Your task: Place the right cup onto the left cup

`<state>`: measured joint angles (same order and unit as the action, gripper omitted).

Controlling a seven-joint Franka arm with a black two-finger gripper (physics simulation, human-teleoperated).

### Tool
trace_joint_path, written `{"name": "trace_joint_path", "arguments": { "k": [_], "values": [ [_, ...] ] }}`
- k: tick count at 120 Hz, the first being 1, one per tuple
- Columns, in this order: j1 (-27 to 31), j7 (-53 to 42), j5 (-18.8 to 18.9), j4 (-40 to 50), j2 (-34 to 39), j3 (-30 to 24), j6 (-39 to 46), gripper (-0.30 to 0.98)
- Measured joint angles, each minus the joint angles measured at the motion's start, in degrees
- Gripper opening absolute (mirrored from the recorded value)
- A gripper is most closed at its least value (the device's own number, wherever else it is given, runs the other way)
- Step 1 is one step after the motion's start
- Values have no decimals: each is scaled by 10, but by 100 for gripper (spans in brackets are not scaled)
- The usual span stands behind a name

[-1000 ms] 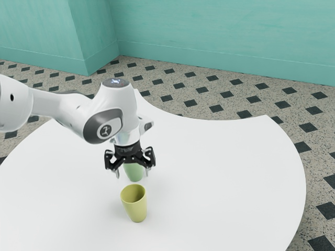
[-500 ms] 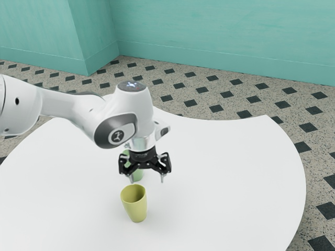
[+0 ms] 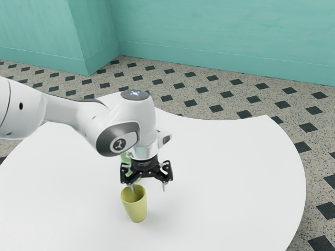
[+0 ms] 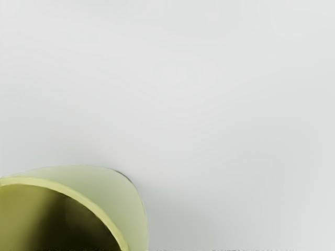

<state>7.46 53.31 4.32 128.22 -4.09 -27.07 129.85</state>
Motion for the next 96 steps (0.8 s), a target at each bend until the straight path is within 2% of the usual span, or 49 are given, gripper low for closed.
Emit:
{"name": "trace_joint_path", "arguments": {
  "k": [64, 71, 96],
  "values": [
    [1, 27, -1, 24, -19, 0, 26, 68],
    [0, 29, -1, 25, -21, 0, 29, 62],
    [-1, 37, -1, 24, -15, 0, 31, 27]
  ]
}}
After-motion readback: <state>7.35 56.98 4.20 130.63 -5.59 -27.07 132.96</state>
